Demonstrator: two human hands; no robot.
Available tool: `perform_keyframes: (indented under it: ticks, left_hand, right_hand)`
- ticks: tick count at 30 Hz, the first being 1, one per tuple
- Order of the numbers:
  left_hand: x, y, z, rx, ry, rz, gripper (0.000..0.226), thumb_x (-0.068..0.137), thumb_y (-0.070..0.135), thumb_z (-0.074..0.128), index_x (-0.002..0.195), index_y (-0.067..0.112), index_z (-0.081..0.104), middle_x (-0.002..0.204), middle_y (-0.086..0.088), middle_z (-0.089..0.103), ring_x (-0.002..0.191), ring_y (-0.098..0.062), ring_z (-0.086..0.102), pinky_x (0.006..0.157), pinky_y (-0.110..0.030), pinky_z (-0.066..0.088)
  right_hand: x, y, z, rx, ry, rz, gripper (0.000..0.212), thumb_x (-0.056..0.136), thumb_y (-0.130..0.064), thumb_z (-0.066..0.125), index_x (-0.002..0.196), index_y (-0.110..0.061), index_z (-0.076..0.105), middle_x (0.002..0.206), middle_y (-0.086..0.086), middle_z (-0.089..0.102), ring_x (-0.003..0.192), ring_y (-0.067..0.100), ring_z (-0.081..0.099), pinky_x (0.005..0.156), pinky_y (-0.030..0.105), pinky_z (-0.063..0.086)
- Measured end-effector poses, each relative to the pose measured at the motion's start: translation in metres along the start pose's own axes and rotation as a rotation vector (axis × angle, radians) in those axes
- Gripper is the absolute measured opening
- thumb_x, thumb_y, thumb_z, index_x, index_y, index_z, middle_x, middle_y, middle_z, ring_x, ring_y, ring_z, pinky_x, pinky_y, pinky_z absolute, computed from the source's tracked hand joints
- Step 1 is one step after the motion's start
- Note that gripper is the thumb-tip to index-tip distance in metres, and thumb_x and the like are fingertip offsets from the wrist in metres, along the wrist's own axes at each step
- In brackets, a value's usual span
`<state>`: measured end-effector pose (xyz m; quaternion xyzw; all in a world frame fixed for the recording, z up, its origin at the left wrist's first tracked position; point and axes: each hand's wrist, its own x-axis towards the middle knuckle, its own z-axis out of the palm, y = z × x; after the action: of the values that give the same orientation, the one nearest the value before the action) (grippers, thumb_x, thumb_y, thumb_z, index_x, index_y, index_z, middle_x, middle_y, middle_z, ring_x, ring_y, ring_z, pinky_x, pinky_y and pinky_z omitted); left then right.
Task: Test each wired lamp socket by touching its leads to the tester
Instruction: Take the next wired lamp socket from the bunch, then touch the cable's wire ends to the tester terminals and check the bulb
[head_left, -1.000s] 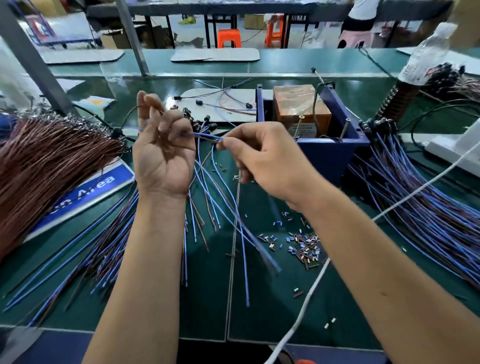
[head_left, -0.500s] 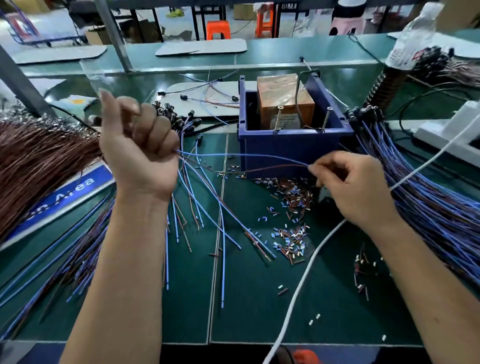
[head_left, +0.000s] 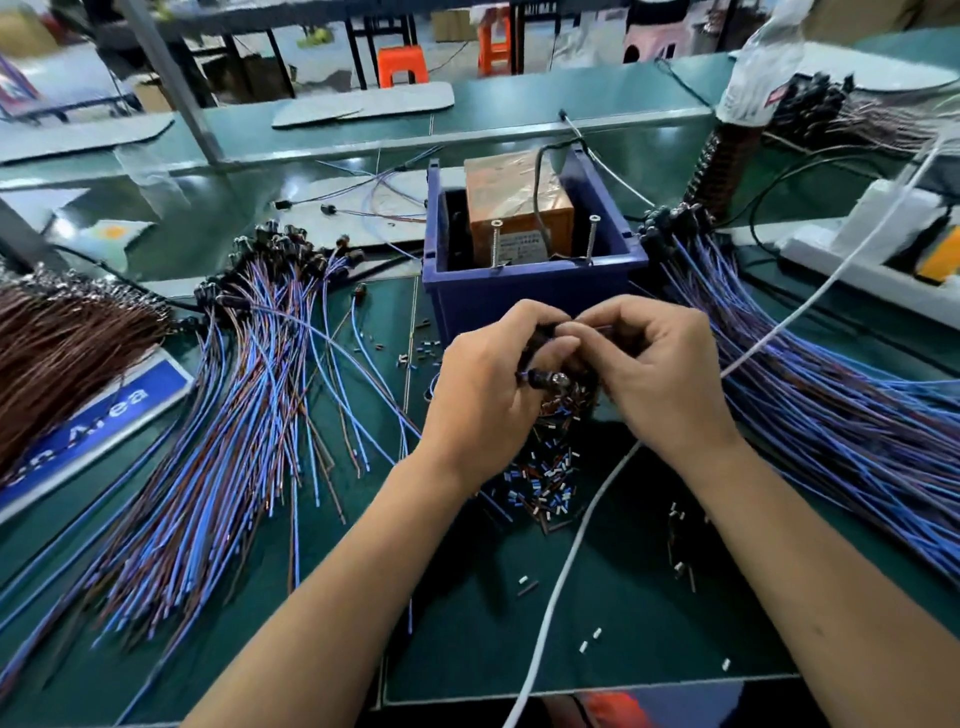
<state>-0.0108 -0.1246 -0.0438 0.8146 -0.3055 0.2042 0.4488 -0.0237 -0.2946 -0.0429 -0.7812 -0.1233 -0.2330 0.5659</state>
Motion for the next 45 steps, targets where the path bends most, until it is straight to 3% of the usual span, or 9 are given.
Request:
perform_keyframes:
  ticks: [5,15,19,22,27,30,35,40,45]
  left_hand:
    - [0.001,-0.011,0.000,-0.065,0.055,-0.039,0.006,0.099,0.016,0.067,0.098,0.011,0.065,0.082,0.003,0.072,0.075,-0.015,0.072,0.065,-0.041,0.057]
    - [0.002,-0.014,0.001,-0.072,0.013,-0.082,0.011,0.100,0.014,0.066,0.090,0.016,0.062,0.072,0.003,0.067,0.068,-0.021,0.068,0.062,-0.042,0.054]
    - [0.003,-0.012,-0.005,-0.127,0.037,-0.123,0.014,0.097,0.004,0.067,0.086,0.011,0.064,0.069,0.003,0.069,0.064,-0.014,0.067,0.062,-0.022,0.049]
    - [0.003,-0.013,-0.012,-0.203,0.107,-0.174,0.015,0.097,0.002,0.065,0.085,0.011,0.064,0.068,0.000,0.070,0.065,-0.016,0.067,0.066,-0.024,0.049]
    - [0.001,-0.006,-0.007,-0.314,0.147,-0.196,0.012,0.102,0.012,0.061,0.090,0.009,0.060,0.073,-0.002,0.073,0.070,-0.020,0.070,0.071,-0.034,0.054]
    - [0.000,-0.002,-0.001,-0.356,0.101,-0.189,0.012,0.101,0.011,0.062,0.089,0.009,0.060,0.073,-0.004,0.073,0.070,-0.021,0.071,0.071,-0.033,0.056]
    - [0.000,0.002,0.004,-0.421,0.062,-0.188,0.014,0.102,0.005,0.061,0.089,0.003,0.058,0.076,-0.003,0.074,0.073,-0.017,0.073,0.073,-0.025,0.055]
    - [0.002,0.007,0.000,-0.351,0.219,-0.193,0.012,0.104,0.010,0.058,0.093,0.006,0.056,0.083,-0.001,0.078,0.080,-0.019,0.076,0.077,-0.038,0.060]
    - [0.005,0.010,-0.006,-0.182,0.439,-0.146,0.012,0.108,0.021,0.054,0.098,0.015,0.052,0.085,0.014,0.077,0.051,-0.038,0.059,0.044,-0.028,0.034]
  right_hand:
    - [0.000,0.007,0.000,0.206,-0.054,0.203,0.019,0.097,-0.028,0.073,0.083,-0.018,0.079,0.072,0.007,0.076,0.049,0.012,0.059,0.043,0.022,0.043]
    - [0.000,0.014,-0.006,0.180,-0.021,0.237,0.023,0.095,-0.037,0.075,0.075,-0.025,0.075,0.062,0.005,0.070,0.043,0.013,0.055,0.038,0.023,0.041]
    - [0.003,0.016,-0.013,0.267,0.080,0.278,0.026,0.098,-0.035,0.072,0.075,-0.024,0.073,0.059,0.002,0.064,0.042,0.011,0.049,0.037,0.022,0.037]
    - [0.006,0.019,-0.026,0.221,0.170,0.265,0.023,0.098,-0.033,0.072,0.077,-0.025,0.073,0.062,0.000,0.066,0.047,0.008,0.052,0.040,0.021,0.040]
    - [0.000,0.014,-0.008,-0.079,0.054,0.060,0.015,0.089,-0.034,0.082,0.099,-0.023,0.078,0.087,-0.009,0.073,0.069,0.005,0.064,0.063,0.019,0.049]
    - [-0.004,0.006,0.006,0.111,0.051,0.062,0.010,0.091,-0.024,0.082,0.098,-0.017,0.079,0.087,-0.002,0.076,0.071,0.020,0.070,0.064,0.032,0.056]
    - [-0.009,-0.001,0.015,0.452,0.072,0.164,0.007,0.092,-0.005,0.077,0.093,0.001,0.076,0.068,0.000,0.073,0.054,0.005,0.065,0.053,0.011,0.047]
    - [-0.007,-0.004,0.008,0.492,0.086,0.197,0.009,0.095,-0.023,0.074,0.090,-0.016,0.075,0.061,0.004,0.062,0.047,0.013,0.050,0.040,0.021,0.036]
    - [-0.001,-0.006,0.003,0.514,0.151,0.139,0.015,0.109,-0.020,0.054,0.098,-0.010,0.059,0.092,0.010,0.076,0.045,0.014,0.052,0.039,0.021,0.035]
